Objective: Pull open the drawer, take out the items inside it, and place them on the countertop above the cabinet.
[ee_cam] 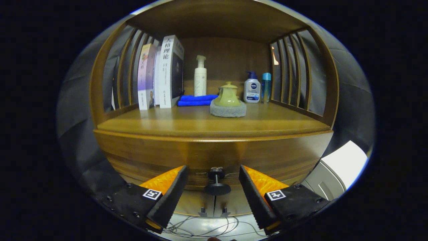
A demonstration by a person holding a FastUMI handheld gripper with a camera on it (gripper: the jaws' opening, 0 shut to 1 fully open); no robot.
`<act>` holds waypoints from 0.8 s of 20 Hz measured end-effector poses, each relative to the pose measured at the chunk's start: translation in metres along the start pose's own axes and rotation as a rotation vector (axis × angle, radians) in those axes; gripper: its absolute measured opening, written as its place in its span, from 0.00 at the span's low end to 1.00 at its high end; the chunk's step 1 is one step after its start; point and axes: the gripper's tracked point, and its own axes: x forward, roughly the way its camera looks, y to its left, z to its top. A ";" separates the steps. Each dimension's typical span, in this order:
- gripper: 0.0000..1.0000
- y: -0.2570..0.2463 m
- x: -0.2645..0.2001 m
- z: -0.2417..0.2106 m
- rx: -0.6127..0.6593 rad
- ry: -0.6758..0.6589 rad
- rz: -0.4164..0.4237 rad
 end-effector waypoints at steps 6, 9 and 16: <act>0.97 -0.010 -0.074 0.077 -0.006 -0.233 0.043; 0.97 -0.025 -0.111 0.107 0.019 -0.327 0.036; 0.95 -0.056 -0.189 0.149 0.063 -0.484 0.081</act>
